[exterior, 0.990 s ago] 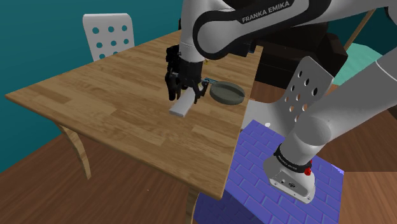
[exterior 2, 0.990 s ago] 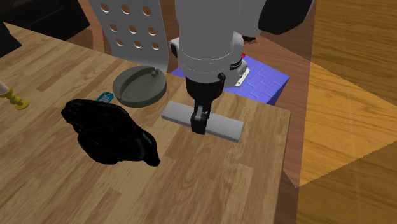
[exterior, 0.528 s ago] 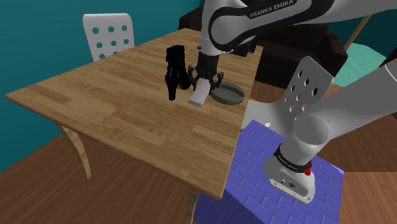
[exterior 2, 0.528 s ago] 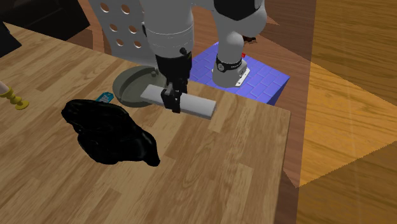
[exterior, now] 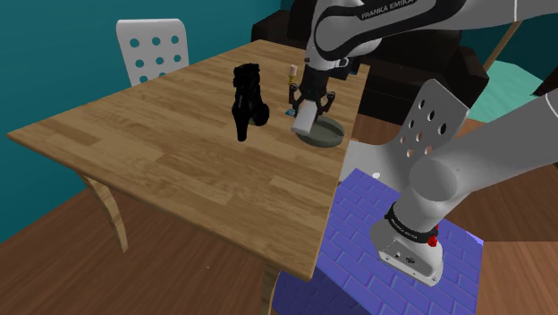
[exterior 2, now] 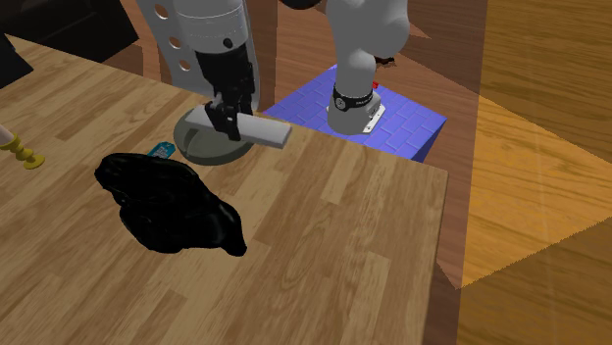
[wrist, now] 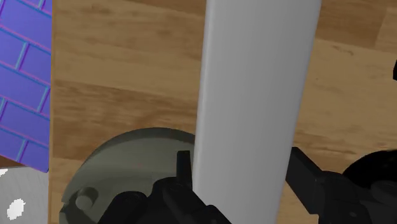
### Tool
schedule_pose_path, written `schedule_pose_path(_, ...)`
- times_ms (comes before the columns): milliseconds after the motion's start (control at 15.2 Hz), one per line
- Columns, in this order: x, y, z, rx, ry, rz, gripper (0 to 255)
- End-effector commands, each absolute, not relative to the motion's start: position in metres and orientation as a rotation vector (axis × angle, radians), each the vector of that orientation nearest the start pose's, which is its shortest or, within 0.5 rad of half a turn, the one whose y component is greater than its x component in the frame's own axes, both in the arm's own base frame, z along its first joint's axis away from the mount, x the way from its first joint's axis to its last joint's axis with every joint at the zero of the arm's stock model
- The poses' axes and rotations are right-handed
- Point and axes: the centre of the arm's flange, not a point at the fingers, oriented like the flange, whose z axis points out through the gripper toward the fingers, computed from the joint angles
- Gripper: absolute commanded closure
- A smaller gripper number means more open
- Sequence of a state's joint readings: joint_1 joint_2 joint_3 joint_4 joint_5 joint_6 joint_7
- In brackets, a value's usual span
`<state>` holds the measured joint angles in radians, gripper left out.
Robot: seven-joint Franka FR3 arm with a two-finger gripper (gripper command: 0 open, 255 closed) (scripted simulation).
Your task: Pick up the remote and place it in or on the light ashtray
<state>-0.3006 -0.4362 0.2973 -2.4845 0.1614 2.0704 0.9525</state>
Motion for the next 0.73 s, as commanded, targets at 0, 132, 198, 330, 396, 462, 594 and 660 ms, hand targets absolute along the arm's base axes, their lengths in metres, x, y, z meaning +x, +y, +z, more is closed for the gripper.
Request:
schedule_pose_path(0,0.413,-0.016,0.437,-2.696,1.573,-0.002,255)
schedule_pose_path(132,0.412,-0.042,0.437,-2.696,1.573,-0.002,255)
schedule_pose_path(198,0.412,-0.055,0.437,-2.696,1.573,-0.002,255)
schedule_pose_path(330,0.411,-0.082,0.438,-2.696,1.573,-0.002,255)
schedule_pose_path(396,0.411,-0.095,0.438,-2.696,1.573,-0.002,255)
schedule_pose_path(462,0.410,-0.112,0.438,-2.696,1.573,-0.002,255)
schedule_pose_path(594,0.410,-0.112,0.428,-2.696,1.573,-0.002,255)
schedule_pose_path(660,0.410,-0.112,0.422,-2.696,1.573,-0.002,255)
